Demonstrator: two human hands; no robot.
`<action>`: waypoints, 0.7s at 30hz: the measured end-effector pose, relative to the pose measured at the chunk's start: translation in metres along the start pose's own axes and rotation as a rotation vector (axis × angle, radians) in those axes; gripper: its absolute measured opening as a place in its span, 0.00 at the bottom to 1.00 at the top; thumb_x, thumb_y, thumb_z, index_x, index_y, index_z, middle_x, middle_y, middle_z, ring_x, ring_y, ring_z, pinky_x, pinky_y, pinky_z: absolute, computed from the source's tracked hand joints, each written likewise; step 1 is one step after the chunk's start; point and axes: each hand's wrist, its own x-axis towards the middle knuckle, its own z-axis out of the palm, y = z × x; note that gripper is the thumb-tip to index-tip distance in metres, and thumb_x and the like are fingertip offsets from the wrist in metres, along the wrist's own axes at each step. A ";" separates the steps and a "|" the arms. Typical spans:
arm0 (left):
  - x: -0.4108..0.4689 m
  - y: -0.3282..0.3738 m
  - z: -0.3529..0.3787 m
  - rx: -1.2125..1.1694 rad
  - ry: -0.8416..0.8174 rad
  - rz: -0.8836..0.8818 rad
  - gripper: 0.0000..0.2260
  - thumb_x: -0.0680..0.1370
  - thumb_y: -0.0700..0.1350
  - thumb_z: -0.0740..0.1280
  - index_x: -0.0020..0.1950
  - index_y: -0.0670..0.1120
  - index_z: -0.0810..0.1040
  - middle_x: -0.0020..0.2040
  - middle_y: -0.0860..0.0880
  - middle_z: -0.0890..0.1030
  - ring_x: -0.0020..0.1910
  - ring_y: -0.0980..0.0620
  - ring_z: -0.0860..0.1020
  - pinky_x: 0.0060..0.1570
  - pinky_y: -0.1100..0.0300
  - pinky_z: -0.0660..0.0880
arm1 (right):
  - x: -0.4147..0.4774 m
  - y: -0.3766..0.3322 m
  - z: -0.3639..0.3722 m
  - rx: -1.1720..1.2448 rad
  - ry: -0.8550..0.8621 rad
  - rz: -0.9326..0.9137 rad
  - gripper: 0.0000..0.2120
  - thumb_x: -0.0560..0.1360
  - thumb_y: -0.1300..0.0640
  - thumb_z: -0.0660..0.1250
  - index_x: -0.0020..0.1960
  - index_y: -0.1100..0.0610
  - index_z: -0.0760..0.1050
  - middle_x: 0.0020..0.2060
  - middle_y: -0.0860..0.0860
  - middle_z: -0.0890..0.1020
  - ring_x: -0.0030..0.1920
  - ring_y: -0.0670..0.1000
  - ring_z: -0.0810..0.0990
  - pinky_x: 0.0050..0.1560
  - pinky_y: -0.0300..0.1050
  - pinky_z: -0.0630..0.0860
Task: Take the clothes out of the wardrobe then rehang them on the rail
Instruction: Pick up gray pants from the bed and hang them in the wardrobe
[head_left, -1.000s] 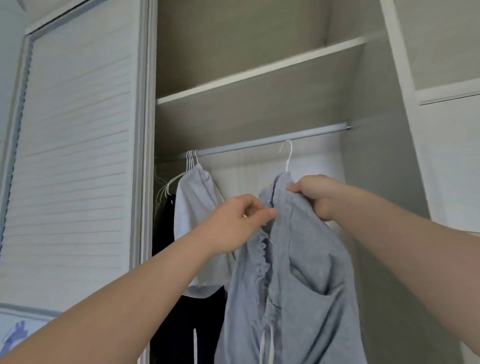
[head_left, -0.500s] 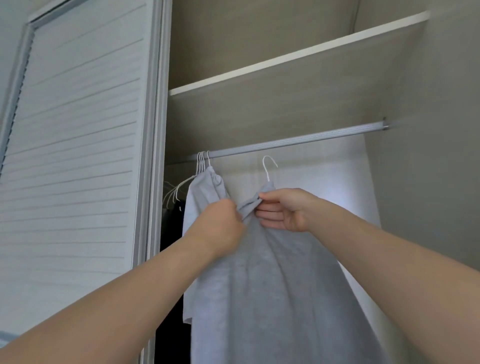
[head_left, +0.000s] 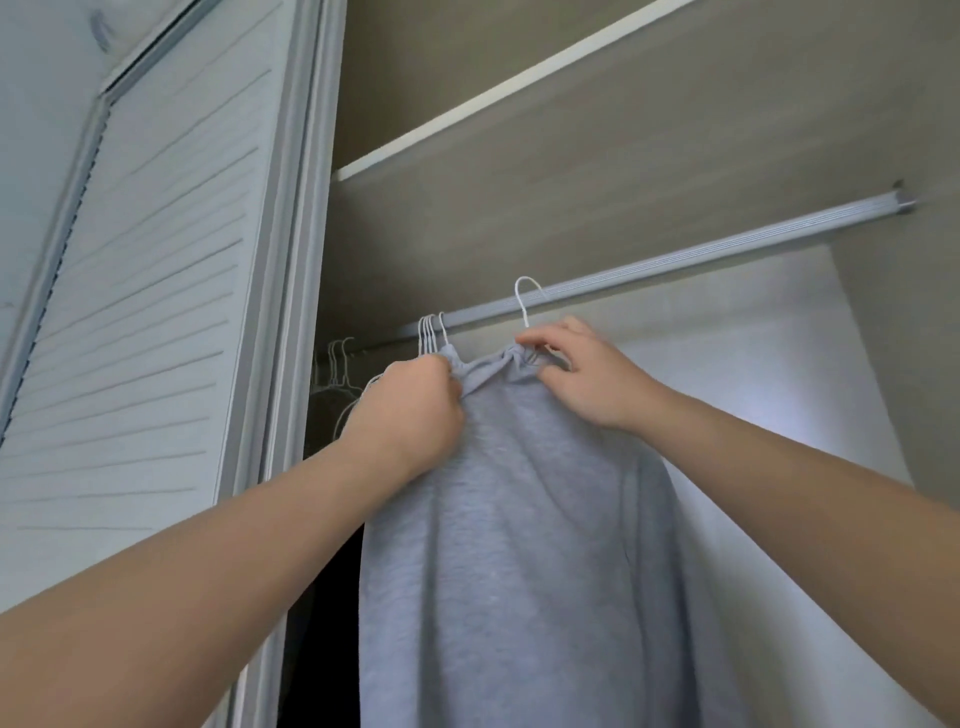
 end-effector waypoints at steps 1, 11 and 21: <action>0.007 0.000 0.003 0.018 0.002 -0.006 0.13 0.81 0.43 0.59 0.37 0.48 0.65 0.40 0.45 0.77 0.40 0.41 0.75 0.39 0.54 0.66 | 0.004 0.005 0.005 -0.073 -0.024 -0.055 0.23 0.75 0.63 0.63 0.70 0.53 0.72 0.64 0.52 0.72 0.66 0.52 0.70 0.71 0.48 0.64; 0.068 0.000 0.032 0.227 0.078 -0.088 0.07 0.80 0.41 0.58 0.43 0.46 0.67 0.38 0.48 0.70 0.36 0.44 0.71 0.37 0.55 0.66 | 0.054 0.049 0.045 -0.426 -0.128 -0.156 0.35 0.77 0.53 0.57 0.80 0.44 0.45 0.80 0.44 0.45 0.78 0.45 0.47 0.73 0.52 0.53; 0.113 -0.015 0.069 0.345 0.018 -0.209 0.06 0.77 0.39 0.59 0.42 0.47 0.65 0.39 0.49 0.69 0.37 0.45 0.70 0.41 0.54 0.68 | 0.103 0.070 0.091 -0.398 -0.269 -0.041 0.38 0.77 0.55 0.57 0.80 0.45 0.40 0.79 0.41 0.39 0.79 0.44 0.42 0.75 0.61 0.49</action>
